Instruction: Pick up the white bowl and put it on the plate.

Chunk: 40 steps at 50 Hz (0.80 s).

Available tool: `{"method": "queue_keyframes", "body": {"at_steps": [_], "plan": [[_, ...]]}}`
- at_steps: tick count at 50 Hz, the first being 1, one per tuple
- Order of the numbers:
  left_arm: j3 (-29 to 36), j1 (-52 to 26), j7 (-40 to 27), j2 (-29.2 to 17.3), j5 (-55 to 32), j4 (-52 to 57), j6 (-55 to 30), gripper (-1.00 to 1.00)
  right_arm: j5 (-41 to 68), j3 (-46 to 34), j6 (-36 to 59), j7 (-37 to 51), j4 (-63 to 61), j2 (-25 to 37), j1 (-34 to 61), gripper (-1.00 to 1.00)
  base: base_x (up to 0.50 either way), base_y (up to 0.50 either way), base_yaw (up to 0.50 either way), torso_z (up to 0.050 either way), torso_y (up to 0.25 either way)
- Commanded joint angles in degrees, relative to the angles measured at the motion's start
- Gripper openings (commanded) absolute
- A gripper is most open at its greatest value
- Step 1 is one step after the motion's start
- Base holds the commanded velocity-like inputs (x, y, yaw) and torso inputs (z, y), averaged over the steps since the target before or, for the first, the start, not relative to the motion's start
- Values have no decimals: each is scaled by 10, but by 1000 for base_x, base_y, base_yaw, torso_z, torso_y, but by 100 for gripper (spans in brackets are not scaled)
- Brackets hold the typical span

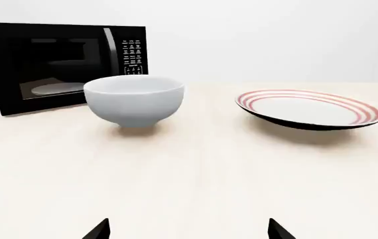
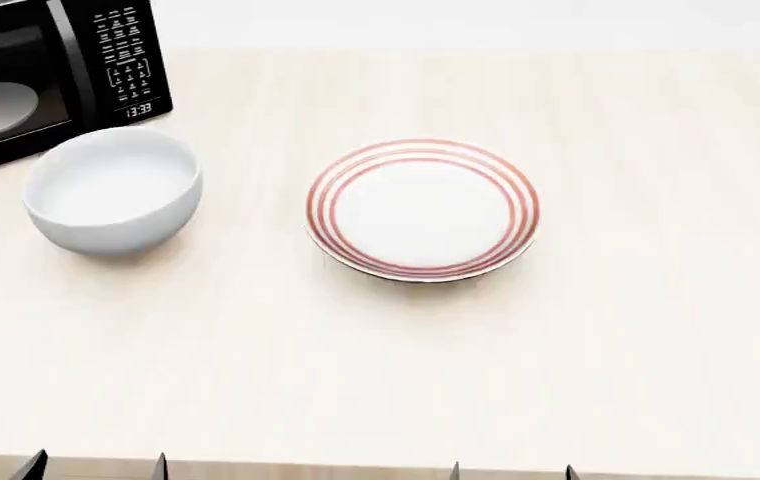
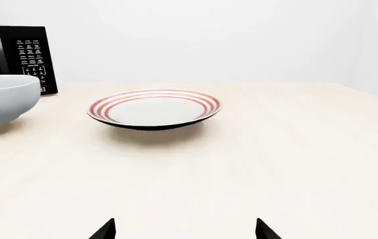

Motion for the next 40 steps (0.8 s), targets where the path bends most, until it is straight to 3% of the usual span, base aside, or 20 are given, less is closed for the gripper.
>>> {"method": "queue_keyframes", "body": {"at_steps": [1, 17, 22, 25, 33, 40], "plan": [[11, 0, -10, -9, -9, 0, -1, 100, 12, -10, 2, 10, 1, 9, 1, 100, 0, 0, 0, 0, 0], [43, -1, -37, -35, -23, 1, -9, 100, 33, -38, -1, 42, -3, 30, 1, 100, 0, 0, 0, 0, 0], [33, 3, -20, -34, -80, 18, -23, 100, 33, -44, 12, 53, -5, 34, 5, 100, 0, 0, 0, 0, 0], [46, 9, -33, -46, -45, 19, 6, 100, 34, -43, 20, 62, -17, 37, 2, 100, 0, 0, 0, 0, 0], [75, 39, -63, -63, 23, 109, 16, 100, 42, -46, 64, 74, -138, 52, -34, 100, 0, 0, 0, 0, 0], [64, 66, -69, -66, -6, 208, -15, 100, 0, -61, 89, 101, -235, 66, -56, 100, 0, 0, 0, 0, 0]]}}
